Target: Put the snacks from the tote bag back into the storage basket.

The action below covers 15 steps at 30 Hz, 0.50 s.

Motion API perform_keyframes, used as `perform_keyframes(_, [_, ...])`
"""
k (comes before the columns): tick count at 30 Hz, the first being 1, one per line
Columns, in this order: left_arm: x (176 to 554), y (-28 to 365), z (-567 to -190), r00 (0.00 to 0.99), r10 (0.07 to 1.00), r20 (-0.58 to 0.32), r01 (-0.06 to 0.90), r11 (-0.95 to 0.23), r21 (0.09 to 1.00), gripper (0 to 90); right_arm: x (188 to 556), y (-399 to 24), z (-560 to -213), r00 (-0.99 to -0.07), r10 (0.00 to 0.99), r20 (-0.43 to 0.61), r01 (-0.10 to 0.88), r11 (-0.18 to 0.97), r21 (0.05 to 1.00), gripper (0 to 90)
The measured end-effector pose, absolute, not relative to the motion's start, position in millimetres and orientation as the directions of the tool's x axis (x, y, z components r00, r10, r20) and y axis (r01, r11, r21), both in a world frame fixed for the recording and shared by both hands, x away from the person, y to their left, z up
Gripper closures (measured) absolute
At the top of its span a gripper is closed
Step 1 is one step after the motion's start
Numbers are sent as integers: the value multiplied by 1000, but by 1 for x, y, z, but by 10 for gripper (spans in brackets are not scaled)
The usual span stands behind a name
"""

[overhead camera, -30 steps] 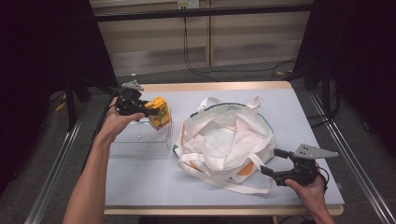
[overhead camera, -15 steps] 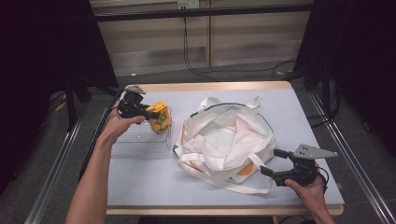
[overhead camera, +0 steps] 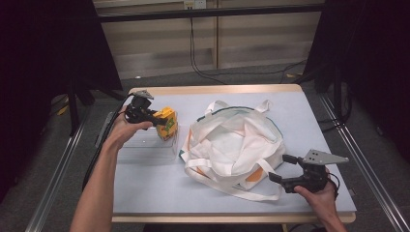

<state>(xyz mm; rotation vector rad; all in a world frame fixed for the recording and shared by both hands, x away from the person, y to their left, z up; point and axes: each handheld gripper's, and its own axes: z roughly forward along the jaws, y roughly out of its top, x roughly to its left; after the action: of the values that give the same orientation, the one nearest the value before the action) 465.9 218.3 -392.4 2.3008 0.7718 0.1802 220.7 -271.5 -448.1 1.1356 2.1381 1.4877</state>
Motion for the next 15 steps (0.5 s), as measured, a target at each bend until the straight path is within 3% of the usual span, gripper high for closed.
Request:
perform_keyframes(7, [465,219,-393,784,610,-114,527,-559,640,473,221,-270,-448,-649,738,184,431,157,889,110])
perform_keyframes(15, [465,218,-393,766,631,-125,550,-541,637,292,221,-271,-448,-647,741,180,428,158,890,110])
